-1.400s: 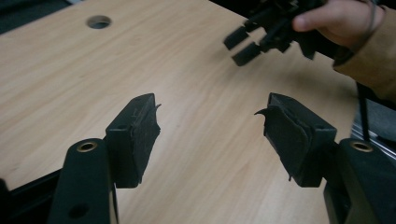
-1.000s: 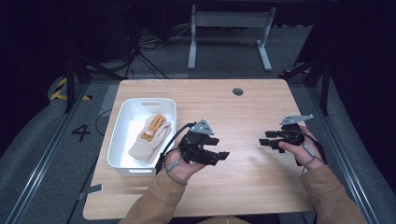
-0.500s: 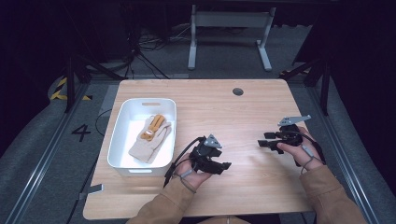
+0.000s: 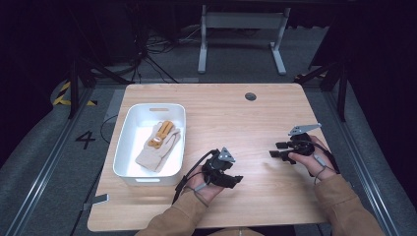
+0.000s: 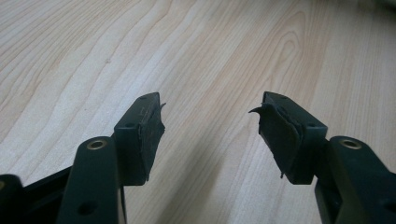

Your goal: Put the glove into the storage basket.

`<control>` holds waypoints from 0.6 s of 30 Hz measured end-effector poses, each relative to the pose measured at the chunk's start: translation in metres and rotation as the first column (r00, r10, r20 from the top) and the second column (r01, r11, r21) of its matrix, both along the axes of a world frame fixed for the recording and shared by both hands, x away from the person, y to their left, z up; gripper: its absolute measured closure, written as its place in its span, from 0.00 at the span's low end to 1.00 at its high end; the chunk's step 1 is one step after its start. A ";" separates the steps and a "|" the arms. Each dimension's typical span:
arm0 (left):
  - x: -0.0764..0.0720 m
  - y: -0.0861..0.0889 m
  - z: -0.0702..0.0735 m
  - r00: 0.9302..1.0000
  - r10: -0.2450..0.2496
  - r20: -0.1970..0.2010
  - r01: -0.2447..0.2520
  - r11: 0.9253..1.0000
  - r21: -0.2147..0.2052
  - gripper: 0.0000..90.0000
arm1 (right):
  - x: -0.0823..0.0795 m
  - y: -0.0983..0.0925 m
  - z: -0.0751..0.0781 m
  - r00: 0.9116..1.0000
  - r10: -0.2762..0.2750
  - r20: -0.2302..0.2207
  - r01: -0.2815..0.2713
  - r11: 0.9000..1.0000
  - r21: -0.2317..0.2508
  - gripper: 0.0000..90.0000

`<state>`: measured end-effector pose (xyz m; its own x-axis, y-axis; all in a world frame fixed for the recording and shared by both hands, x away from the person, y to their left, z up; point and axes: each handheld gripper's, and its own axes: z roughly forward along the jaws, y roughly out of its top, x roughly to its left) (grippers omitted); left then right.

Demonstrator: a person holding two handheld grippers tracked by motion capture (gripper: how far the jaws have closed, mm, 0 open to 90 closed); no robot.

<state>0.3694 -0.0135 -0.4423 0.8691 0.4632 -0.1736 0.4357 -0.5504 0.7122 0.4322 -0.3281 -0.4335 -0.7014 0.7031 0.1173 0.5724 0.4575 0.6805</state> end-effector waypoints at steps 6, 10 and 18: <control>0.000 0.001 -0.003 0.999 0.014 0.049 -0.015 1.000 0.012 0.43 | 0.001 0.003 -0.006 1.000 0.015 -0.005 -0.015 1.000 -0.017 0.51; 0.002 0.004 -0.005 0.997 0.020 0.072 -0.022 0.999 0.024 0.43 | 0.001 0.004 -0.008 1.000 0.015 -0.014 -0.015 1.000 -0.021 0.51; 0.009 0.011 -0.007 0.998 0.038 0.053 -0.039 0.999 0.007 0.41 | 0.000 0.004 -0.008 1.000 0.014 -0.015 -0.015 1.000 -0.022 0.51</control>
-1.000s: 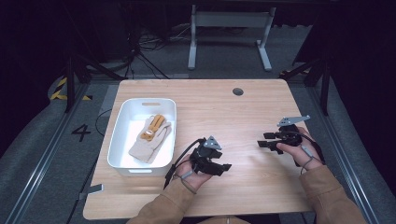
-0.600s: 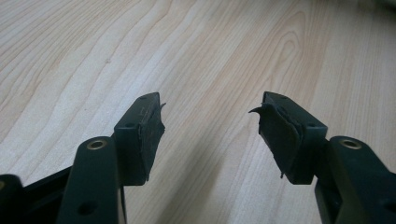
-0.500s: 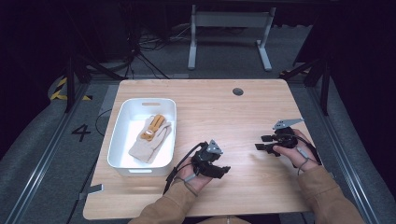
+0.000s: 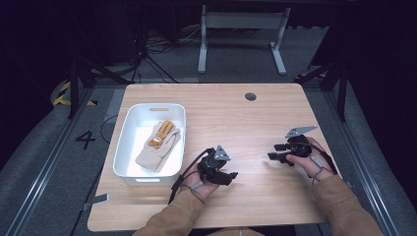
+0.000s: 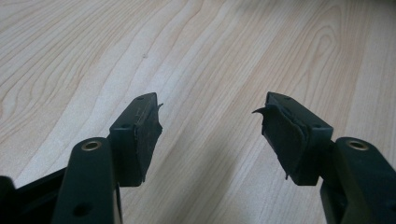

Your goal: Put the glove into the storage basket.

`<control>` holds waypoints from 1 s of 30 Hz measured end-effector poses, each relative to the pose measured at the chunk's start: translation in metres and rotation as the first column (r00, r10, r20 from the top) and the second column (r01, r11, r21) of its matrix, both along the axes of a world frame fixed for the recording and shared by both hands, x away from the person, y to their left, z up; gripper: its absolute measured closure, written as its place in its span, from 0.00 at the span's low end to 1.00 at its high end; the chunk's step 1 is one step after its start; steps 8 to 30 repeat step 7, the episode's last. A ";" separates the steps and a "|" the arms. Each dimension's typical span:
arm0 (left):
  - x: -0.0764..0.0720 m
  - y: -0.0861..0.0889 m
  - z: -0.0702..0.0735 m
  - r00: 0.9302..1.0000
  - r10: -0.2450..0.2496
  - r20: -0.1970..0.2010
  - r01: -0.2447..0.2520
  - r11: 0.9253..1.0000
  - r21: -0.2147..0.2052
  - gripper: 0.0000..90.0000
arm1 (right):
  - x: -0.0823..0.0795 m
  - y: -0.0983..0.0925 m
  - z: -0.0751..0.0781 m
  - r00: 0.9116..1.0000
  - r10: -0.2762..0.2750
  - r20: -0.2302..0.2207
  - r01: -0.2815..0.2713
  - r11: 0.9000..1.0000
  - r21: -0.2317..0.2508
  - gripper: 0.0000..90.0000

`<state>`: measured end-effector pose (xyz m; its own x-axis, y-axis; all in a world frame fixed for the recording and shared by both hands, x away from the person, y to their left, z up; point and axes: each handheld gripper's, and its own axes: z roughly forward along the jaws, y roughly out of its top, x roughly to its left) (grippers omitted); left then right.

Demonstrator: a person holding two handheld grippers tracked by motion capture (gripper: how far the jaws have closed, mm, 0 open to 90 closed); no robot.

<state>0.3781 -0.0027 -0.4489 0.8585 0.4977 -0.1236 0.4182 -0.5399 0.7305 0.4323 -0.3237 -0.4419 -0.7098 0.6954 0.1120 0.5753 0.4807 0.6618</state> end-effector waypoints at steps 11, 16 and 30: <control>0.002 0.002 0.004 1.000 -0.006 -0.026 0.006 1.000 -0.030 0.41 | 0.000 -0.002 0.000 1.000 -0.002 0.003 0.002 1.000 -0.001 0.51; 0.002 0.002 0.004 1.000 -0.006 -0.026 0.006 1.000 -0.030 0.41 | 0.000 -0.002 0.000 1.000 -0.002 0.003 0.002 1.000 -0.001 0.51; 0.002 0.002 0.004 1.000 -0.006 -0.026 0.006 1.000 -0.030 0.41 | 0.000 -0.002 0.000 1.000 -0.002 0.003 0.002 1.000 -0.001 0.51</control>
